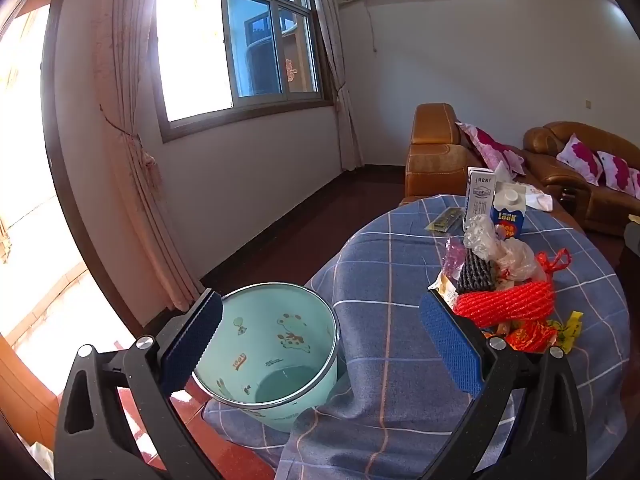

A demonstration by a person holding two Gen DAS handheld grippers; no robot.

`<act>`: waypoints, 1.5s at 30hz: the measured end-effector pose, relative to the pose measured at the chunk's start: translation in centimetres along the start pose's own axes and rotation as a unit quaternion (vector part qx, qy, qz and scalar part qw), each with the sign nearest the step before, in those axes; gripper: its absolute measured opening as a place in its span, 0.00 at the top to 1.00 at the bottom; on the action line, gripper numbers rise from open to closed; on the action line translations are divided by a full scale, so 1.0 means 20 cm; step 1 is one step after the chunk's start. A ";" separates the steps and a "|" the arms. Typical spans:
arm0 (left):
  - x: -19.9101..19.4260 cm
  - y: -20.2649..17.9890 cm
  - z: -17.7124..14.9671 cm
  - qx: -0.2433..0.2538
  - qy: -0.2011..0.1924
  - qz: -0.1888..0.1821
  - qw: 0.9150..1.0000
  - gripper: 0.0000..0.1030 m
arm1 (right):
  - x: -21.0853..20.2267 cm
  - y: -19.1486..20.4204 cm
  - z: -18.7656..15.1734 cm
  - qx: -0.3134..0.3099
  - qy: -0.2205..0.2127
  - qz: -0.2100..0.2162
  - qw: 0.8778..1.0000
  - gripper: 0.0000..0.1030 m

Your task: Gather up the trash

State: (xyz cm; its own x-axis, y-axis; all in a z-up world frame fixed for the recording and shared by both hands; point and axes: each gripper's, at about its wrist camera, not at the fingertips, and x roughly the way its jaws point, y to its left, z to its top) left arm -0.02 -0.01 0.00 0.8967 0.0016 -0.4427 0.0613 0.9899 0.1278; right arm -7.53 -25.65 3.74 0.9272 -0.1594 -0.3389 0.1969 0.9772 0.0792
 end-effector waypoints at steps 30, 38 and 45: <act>0.00 0.06 0.01 -0.014 -0.007 0.020 1.000 0.06 | 0.00 -0.02 0.00 0.004 0.000 -0.011 1.000 0.05; 0.01 0.07 0.01 -0.016 -0.005 0.023 1.000 0.06 | 0.02 -0.02 -0.02 0.004 0.003 -0.012 1.000 0.05; 0.01 0.09 0.01 -0.019 -0.007 0.026 0.999 0.06 | 0.02 -0.02 -0.02 0.004 0.004 -0.012 1.000 0.05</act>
State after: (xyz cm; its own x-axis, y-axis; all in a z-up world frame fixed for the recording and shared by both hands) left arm 0.40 1.64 0.38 0.9041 0.0518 -0.4242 -0.0020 0.9931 0.1171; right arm -7.36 -25.99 3.31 0.9194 -0.1820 -0.3487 0.2220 0.9719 0.0781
